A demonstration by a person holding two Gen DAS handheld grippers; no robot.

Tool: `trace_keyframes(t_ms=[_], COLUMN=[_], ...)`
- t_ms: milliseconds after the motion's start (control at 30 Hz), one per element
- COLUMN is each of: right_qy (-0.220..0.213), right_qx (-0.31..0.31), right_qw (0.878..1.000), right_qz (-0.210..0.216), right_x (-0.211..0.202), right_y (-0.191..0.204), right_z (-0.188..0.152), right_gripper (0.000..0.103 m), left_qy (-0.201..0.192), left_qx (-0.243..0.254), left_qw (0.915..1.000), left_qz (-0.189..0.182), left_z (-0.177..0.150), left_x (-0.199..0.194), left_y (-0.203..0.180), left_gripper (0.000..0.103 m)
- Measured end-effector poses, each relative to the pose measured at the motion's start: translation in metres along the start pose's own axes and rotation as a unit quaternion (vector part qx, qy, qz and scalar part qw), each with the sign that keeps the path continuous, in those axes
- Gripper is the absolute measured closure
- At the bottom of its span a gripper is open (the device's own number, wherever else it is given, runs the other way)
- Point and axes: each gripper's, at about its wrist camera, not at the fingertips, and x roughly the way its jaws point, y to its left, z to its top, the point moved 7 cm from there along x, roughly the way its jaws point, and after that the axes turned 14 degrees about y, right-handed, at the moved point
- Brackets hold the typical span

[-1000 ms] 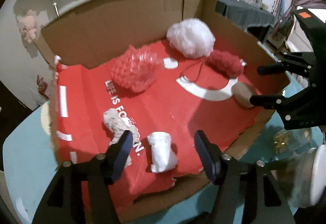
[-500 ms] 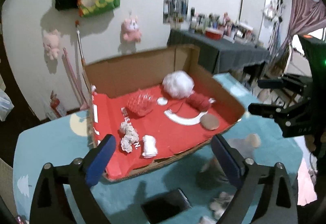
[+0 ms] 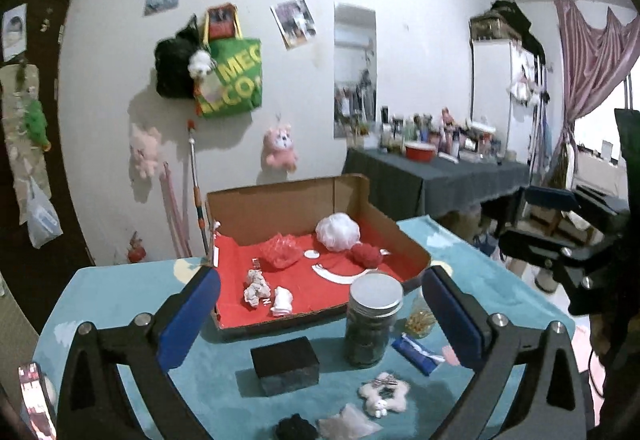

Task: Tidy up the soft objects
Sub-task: 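Withdraw both tools from the box back toward the table items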

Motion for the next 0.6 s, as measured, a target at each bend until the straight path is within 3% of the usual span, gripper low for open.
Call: trace_keyframes(t_ms=[233,400,600], right_qy=[-0.048,-0.035,-0.031], right_qx=[0.019,0.05,0.062], right_qw=[0.998,0.998,0.997], right_qz=[-0.029,-0.019,-0.041], right_x=[-0.03,-0.021,-0.007], right_y=[0.014,0.015,0.022], right_z=[-0.041,-0.074,-0.108], right_gripper=[0.006,0.006,0.006], left_qy=[-0.027,-0.029,-0.007], left_qx=[-0.024,-0.022,-0.056], left_qw=[0.9992,0.9993,0.9984], left_qz=[0.014,0.005,-0.009], left_z=[-0.038,-0.064,-0.091], left_x=[-0.017,-0.011,0.005], left_y=[-0.016,-0.028,-0.028], left_gripper=[0.0,0.0,0.0])
